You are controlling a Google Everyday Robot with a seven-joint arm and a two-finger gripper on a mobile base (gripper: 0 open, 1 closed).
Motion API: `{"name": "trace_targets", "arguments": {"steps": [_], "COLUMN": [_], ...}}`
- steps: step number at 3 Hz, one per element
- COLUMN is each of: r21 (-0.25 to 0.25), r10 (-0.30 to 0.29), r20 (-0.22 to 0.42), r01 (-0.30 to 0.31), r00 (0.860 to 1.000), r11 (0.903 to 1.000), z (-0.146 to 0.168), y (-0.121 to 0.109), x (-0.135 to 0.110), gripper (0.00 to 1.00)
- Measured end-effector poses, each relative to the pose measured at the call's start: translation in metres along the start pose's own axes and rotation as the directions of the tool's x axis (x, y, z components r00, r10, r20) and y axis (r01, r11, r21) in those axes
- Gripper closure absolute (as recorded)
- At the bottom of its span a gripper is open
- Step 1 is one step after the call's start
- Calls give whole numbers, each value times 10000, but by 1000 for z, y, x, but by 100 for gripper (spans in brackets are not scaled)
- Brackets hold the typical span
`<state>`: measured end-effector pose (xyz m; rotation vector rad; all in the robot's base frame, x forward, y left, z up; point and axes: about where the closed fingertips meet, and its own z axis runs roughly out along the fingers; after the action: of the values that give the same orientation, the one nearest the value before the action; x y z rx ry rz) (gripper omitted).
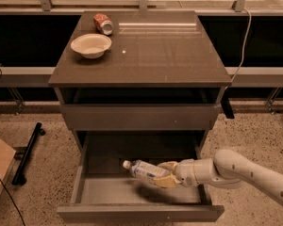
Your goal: Place blue plastic bottle into middle drawer
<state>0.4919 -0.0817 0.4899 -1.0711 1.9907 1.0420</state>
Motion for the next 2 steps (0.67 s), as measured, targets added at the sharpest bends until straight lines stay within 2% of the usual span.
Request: {"name": "trace_targets", "arguments": {"steps": [2], "r21": [144], "r10": [352], "r20": [-334], "r01": [-347], "r00": [9988], "r11": [9993], "z": [11], "y": [-25], "x": [24], "gripper": [59]}}
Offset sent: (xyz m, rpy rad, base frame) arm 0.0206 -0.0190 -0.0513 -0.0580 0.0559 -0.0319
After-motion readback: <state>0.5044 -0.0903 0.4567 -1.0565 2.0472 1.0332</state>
